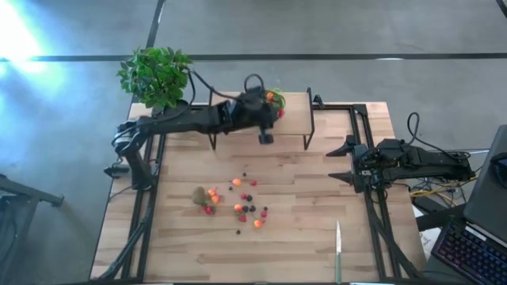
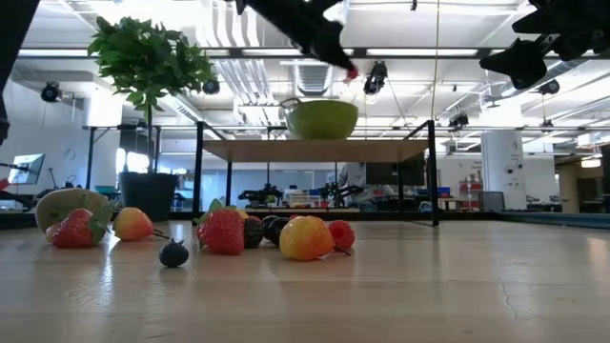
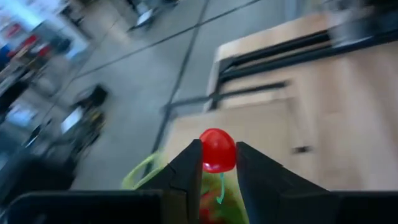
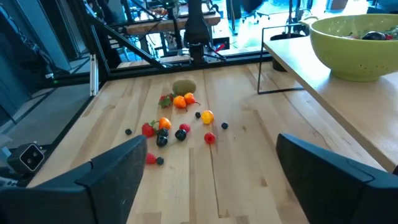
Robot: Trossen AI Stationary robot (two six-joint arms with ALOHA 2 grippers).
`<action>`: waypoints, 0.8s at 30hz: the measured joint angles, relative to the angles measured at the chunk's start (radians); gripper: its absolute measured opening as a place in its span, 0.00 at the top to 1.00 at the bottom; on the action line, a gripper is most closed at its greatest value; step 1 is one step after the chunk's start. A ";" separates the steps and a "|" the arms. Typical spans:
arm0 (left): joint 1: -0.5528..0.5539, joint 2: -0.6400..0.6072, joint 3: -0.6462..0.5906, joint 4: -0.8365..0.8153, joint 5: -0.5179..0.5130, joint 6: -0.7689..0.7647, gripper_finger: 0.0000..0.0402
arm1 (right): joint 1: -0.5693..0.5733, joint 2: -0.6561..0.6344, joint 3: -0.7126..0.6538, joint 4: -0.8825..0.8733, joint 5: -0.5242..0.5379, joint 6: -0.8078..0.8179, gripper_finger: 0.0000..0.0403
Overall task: Pick & Place Fruit
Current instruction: Put the red cherry into the green strainer bowl on the shelf, then put the yellow peach into the green strainer bowl on the shelf
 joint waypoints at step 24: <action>0.116 0.003 -0.108 -0.042 -0.077 -0.051 0.80 | 0.000 0.000 0.000 0.000 0.000 0.000 0.24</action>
